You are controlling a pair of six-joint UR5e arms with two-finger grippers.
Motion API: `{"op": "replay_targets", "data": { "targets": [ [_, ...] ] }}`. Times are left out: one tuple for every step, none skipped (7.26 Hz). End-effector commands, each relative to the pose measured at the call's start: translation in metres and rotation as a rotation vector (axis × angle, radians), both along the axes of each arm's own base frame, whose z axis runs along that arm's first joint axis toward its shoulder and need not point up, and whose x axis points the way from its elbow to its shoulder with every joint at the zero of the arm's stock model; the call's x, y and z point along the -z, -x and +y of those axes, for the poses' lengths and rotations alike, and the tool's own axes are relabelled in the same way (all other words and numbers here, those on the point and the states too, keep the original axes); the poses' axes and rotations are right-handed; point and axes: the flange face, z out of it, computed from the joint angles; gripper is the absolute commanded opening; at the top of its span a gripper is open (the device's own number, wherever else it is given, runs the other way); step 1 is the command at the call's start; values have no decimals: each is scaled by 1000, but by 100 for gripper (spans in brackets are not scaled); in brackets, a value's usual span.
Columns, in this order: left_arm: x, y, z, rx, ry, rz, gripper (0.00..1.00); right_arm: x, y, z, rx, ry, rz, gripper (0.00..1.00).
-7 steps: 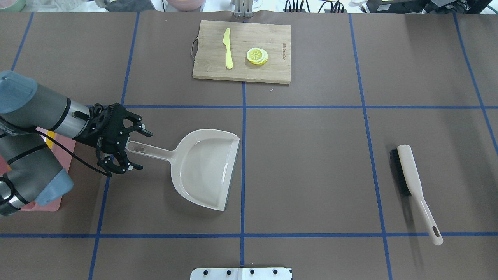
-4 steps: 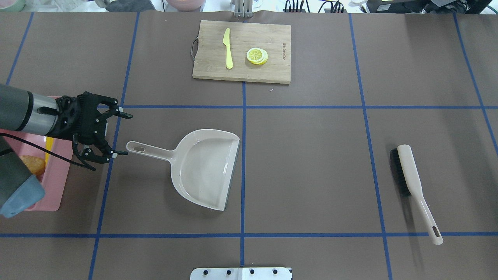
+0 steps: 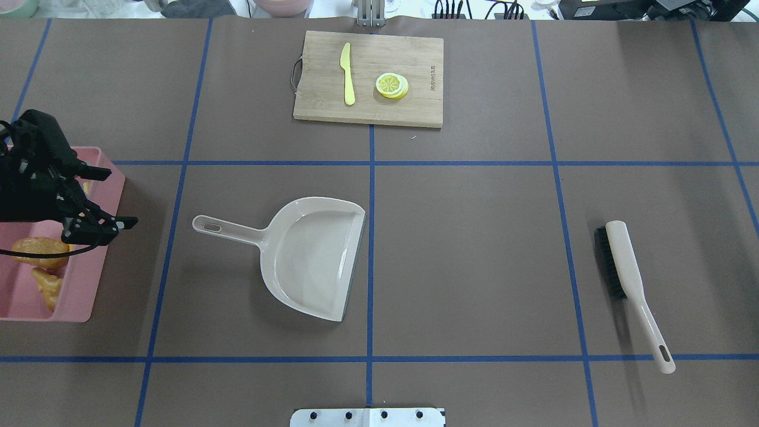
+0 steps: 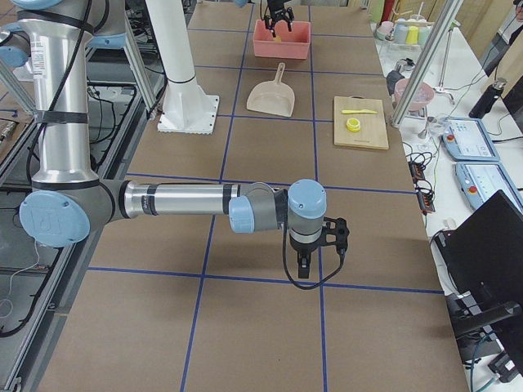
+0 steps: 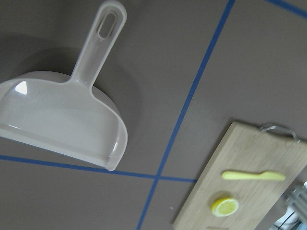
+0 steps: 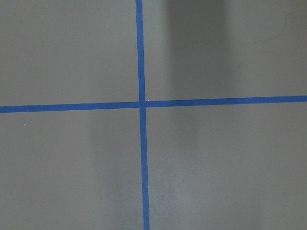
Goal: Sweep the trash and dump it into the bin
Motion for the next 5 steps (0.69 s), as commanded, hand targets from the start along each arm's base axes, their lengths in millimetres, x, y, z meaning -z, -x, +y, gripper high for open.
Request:
{"op": "replay_targets", "data": {
  "targets": [
    [-22,56,-18,168,202,-114,98,-1,0,0,-1,2,0,100],
    [-41,102,-35,258,299,-141,98,0,0,0,-6,6,-2,100],
    [-74,136,-47,292,412,-128,98,0,0,0,-6,6,-1,100],
    [-102,158,-55,335,479,-133,98,0,0,1,-5,6,-1,100],
    [-156,177,-68,371,587,-153,98,-6,-1,6,-9,21,-1,100]
  ]
}}
